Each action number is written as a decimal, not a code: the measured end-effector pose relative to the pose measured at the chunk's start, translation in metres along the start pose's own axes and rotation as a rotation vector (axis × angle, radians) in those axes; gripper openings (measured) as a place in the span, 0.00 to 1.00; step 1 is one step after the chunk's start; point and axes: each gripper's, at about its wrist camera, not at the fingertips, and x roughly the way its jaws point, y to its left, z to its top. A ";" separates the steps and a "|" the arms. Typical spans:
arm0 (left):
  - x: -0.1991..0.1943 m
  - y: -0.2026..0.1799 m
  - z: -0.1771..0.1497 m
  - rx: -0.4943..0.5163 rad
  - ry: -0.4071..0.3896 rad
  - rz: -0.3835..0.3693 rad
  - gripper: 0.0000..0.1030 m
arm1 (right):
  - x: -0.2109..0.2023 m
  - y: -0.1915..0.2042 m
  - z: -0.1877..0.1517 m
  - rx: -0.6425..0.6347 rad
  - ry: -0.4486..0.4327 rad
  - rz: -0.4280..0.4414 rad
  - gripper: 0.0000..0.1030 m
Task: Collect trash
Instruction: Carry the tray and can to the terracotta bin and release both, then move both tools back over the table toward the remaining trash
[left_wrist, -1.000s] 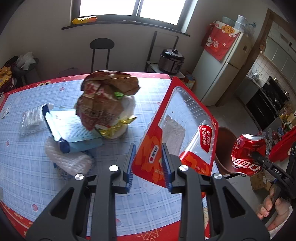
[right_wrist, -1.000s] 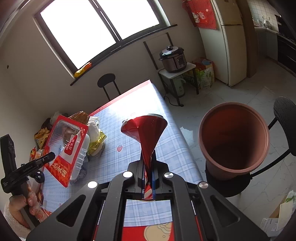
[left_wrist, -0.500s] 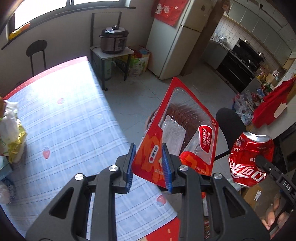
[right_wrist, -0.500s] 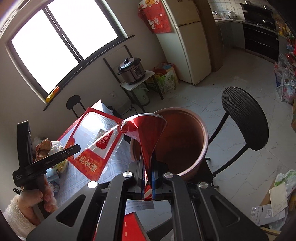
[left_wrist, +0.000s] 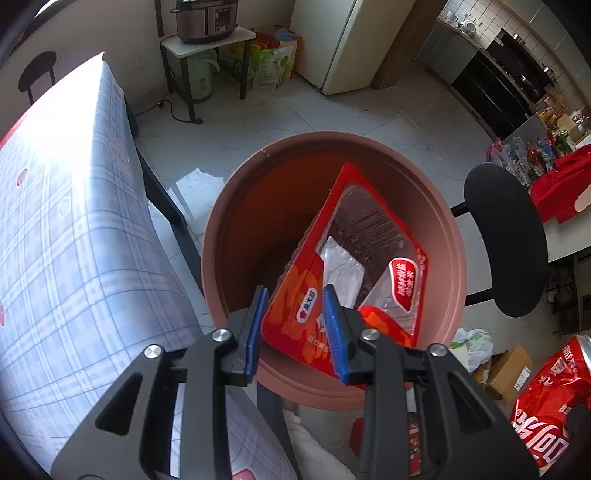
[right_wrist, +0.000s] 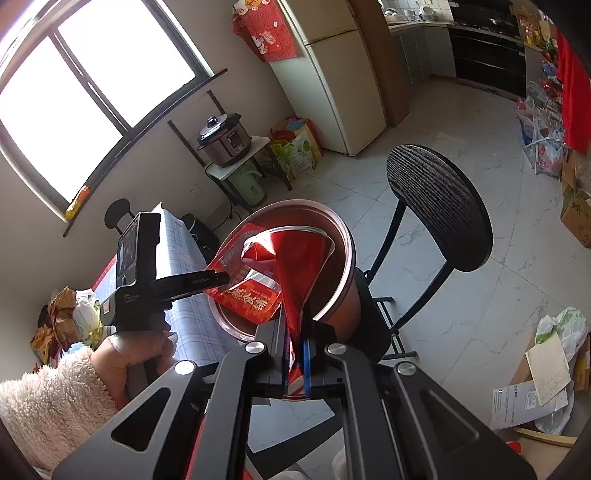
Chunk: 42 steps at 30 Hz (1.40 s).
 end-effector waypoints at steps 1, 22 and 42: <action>0.000 0.002 -0.002 -0.008 0.001 -0.024 0.48 | 0.001 -0.001 0.001 0.003 0.001 0.000 0.06; -0.244 0.082 -0.068 -0.058 -0.600 -0.108 0.94 | 0.030 0.041 0.044 -0.101 -0.034 0.018 0.06; -0.357 0.233 -0.217 -0.378 -0.686 0.089 0.79 | 0.137 0.093 0.048 -0.187 0.134 -0.068 0.06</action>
